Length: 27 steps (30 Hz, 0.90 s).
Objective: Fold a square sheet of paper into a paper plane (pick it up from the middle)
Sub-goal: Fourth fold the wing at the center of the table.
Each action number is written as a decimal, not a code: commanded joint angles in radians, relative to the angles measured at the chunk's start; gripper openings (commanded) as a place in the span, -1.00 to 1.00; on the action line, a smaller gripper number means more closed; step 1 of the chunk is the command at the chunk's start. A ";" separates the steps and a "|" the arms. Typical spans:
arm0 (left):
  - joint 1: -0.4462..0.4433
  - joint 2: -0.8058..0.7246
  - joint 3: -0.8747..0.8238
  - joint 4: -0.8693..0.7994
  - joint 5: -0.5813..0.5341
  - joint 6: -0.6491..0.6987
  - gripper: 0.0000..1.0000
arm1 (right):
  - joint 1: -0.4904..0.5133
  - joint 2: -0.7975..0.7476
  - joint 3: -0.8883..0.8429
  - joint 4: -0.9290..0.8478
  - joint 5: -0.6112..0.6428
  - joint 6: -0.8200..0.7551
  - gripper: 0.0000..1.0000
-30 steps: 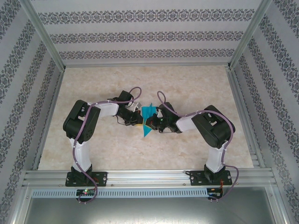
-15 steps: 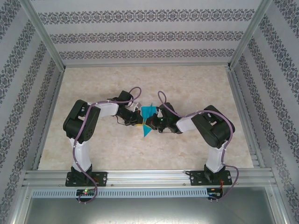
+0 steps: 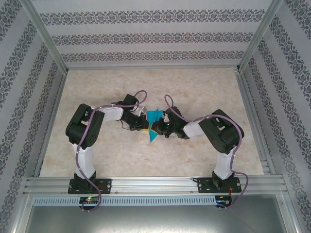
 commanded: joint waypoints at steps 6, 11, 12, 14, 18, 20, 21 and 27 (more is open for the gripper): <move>-0.014 0.060 -0.005 0.012 0.004 0.025 -1.00 | 0.009 0.039 0.023 -0.033 0.016 -0.014 -0.92; -0.015 0.064 -0.001 0.010 0.007 0.026 -1.00 | 0.005 0.035 0.009 0.045 0.003 0.022 -0.92; -0.014 0.064 -0.001 0.009 0.007 0.026 -1.00 | 0.004 0.035 0.007 0.046 0.005 0.022 -0.92; -0.014 0.061 0.000 0.009 0.009 0.026 -1.00 | 0.004 0.046 0.007 0.044 0.008 0.028 -0.92; -0.015 0.057 -0.005 0.013 0.009 0.023 -1.00 | 0.007 0.059 0.011 0.001 0.017 0.012 -0.92; -0.015 0.053 -0.007 0.014 0.010 0.020 -1.00 | 0.010 0.055 0.015 -0.055 0.033 -0.013 -0.92; -0.016 0.049 -0.006 0.016 0.010 0.018 -1.00 | 0.010 0.055 0.015 -0.072 0.039 -0.022 -0.92; -0.014 0.011 0.000 0.015 0.006 0.001 -1.00 | 0.018 0.068 0.018 -0.172 0.076 -0.075 -0.91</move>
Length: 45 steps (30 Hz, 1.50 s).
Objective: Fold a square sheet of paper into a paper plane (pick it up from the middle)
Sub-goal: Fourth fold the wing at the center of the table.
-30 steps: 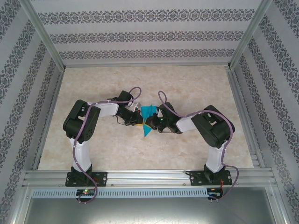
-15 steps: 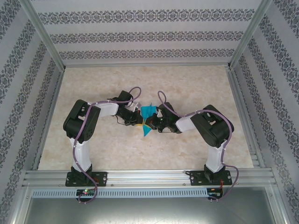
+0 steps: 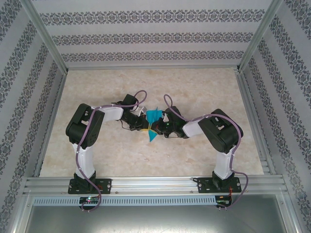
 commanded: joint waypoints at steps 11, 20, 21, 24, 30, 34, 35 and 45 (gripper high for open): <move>0.003 -0.115 0.017 -0.025 -0.068 -0.021 -0.95 | 0.023 0.054 -0.008 -0.147 0.092 -0.084 -0.72; 0.020 -0.125 0.044 -0.027 -0.089 -0.036 -0.49 | 0.027 0.028 -0.019 -0.116 0.083 -0.110 -0.46; 0.024 -0.121 0.048 -0.027 -0.088 -0.038 -0.45 | 0.027 0.023 -0.020 -0.114 0.082 -0.118 -0.45; 0.028 -0.109 0.056 -0.015 -0.077 -0.045 -0.36 | 0.027 0.014 -0.026 -0.106 0.082 -0.125 -0.43; 0.027 -0.063 0.068 0.030 -0.020 -0.075 -0.30 | 0.030 0.008 -0.036 -0.072 0.072 -0.130 -0.44; 0.040 -0.047 0.070 0.071 -0.009 -0.104 -0.27 | 0.032 0.002 -0.040 -0.072 0.067 -0.139 -0.47; 0.046 -0.043 0.071 0.085 -0.001 -0.114 -0.26 | 0.031 0.002 -0.041 -0.074 0.068 -0.143 -0.48; 0.067 -0.027 0.105 0.102 0.024 -0.135 -0.23 | 0.033 0.000 -0.033 -0.094 0.064 -0.163 -0.51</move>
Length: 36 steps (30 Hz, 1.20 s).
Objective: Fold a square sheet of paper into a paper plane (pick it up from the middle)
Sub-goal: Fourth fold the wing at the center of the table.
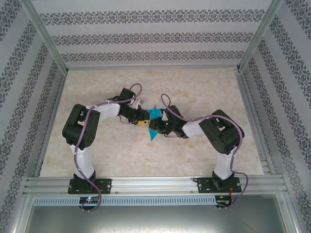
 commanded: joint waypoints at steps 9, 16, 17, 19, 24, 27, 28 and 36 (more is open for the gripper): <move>0.025 0.054 0.065 0.005 0.039 0.019 -0.25 | 0.018 0.016 -0.026 -0.125 0.023 -0.046 -0.54; 0.021 0.074 0.066 0.017 0.056 0.020 -0.37 | 0.018 0.013 -0.023 -0.130 0.022 -0.044 -0.54; 0.020 0.077 0.067 0.018 0.057 0.023 -0.44 | 0.018 0.010 -0.024 -0.131 0.022 -0.045 -0.55; 0.020 0.086 0.071 0.002 0.047 0.036 -0.59 | 0.017 0.006 -0.024 -0.134 0.024 -0.045 -0.55; 0.020 0.085 0.079 -0.062 -0.019 0.085 -0.54 | 0.014 -0.005 -0.030 -0.142 0.027 -0.049 -0.55; 0.019 0.065 0.081 -0.097 -0.077 0.107 -0.44 | 0.014 -0.007 -0.032 -0.144 0.029 -0.049 -0.55; 0.019 0.057 0.080 -0.106 -0.094 0.113 -0.42 | 0.013 -0.009 -0.034 -0.143 0.028 -0.049 -0.55; 0.017 0.045 0.059 -0.040 -0.035 0.069 -0.32 | 0.017 -0.006 -0.032 -0.139 0.026 -0.044 -0.56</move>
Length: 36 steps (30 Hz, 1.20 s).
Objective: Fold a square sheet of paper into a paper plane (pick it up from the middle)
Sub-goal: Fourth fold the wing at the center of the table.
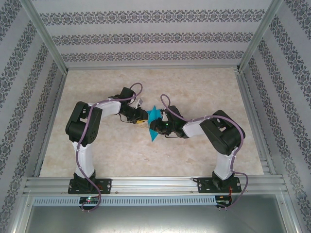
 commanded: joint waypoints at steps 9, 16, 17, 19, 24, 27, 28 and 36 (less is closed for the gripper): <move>-0.006 -0.008 0.015 0.064 0.076 -0.032 -0.53 | 0.015 0.010 -0.034 -0.096 0.021 -0.022 -0.56; -0.006 0.013 0.025 0.035 0.073 -0.010 -0.78 | 0.017 0.008 -0.033 -0.094 0.019 -0.021 -0.56; -0.007 0.016 0.027 0.033 0.072 -0.007 -0.80 | 0.017 0.007 -0.033 -0.095 0.019 -0.020 -0.56; -0.006 0.021 0.035 0.024 0.070 0.000 -0.86 | 0.017 0.004 -0.033 -0.096 0.017 -0.021 -0.56; -0.006 0.041 0.067 -0.020 0.040 0.034 -0.96 | 0.014 -0.012 -0.033 -0.112 0.022 -0.030 -0.56; -0.006 0.053 0.090 -0.072 -0.017 0.073 -1.00 | 0.015 -0.015 -0.038 -0.116 0.025 -0.031 -0.56; -0.007 0.058 0.095 -0.078 -0.023 0.081 -1.00 | 0.015 -0.016 -0.039 -0.116 0.027 -0.031 -0.56; -0.006 0.095 0.124 -0.094 -0.024 0.099 -1.00 | 0.017 -0.019 -0.032 -0.113 0.017 -0.034 -0.55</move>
